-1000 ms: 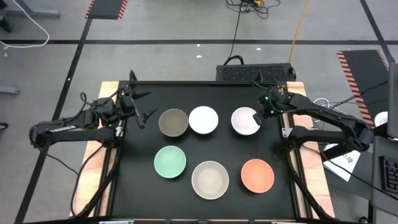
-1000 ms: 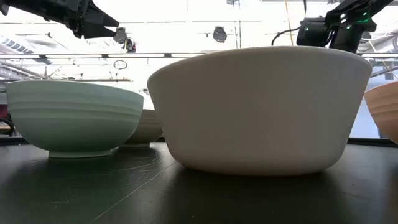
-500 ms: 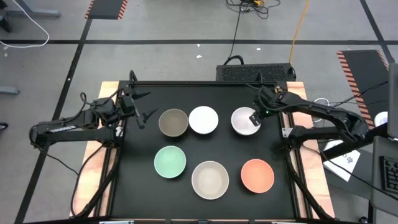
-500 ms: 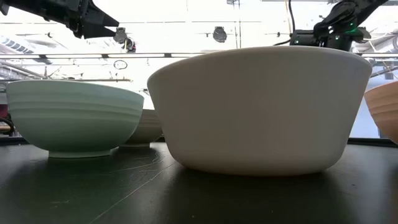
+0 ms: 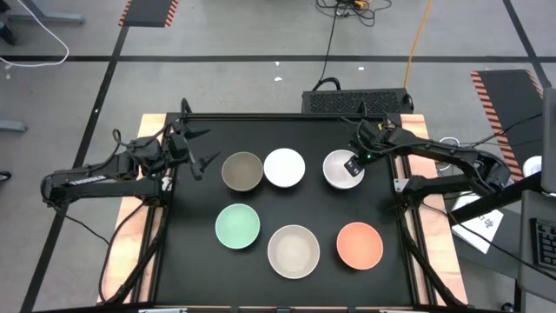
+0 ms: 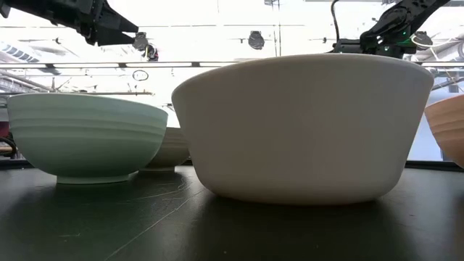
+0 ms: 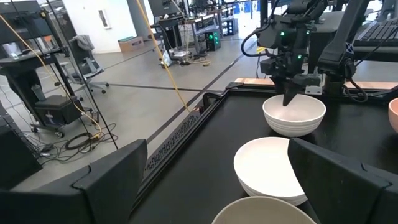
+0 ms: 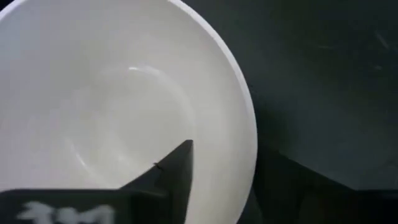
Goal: Nest bowls inside each other
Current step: Stack the top right white bowl on the top left white bowl
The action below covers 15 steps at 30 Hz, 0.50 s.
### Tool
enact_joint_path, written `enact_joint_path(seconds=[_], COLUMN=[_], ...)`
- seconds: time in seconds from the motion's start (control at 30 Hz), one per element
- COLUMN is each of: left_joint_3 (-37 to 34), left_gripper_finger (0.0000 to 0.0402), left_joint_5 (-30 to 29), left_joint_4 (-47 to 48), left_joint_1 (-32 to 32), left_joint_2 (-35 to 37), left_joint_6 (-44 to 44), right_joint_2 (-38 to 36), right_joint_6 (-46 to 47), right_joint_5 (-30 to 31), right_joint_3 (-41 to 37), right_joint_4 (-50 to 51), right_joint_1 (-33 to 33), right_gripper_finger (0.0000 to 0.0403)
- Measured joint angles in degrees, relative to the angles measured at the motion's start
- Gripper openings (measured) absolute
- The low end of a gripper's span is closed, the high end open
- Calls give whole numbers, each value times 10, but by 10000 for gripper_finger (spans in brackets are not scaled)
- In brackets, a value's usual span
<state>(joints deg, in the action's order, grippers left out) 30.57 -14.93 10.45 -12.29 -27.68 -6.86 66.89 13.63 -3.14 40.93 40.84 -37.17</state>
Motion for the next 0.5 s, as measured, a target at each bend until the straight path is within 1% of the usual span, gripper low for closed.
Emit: enact_joint_path(seconds=[0.23, 0.3, 0.4, 0.5], left_joint_3=[0, 0, 0, 0], left_gripper_finger=[392, 392, 392, 392], left_joint_5=[0, 0, 0, 0], left_joint_4=[1, 1, 1, 3], left_joint_1=[0, 0, 0, 0], left_joint_2=[0, 0, 0, 0], left_joint_6=[1, 2, 2, 3], right_joint_2=[0, 0, 0, 0], right_joint_6=[-8, -12, -13, -17], right_joint_5=[0, -2, -1, -1], right_joint_3=[0, 0, 0, 0], right_joint_4=[-5, -5, -3, -5], right_joint_1=[0, 0, 0, 0], right_gripper_finger=[16, 7, 10, 4])
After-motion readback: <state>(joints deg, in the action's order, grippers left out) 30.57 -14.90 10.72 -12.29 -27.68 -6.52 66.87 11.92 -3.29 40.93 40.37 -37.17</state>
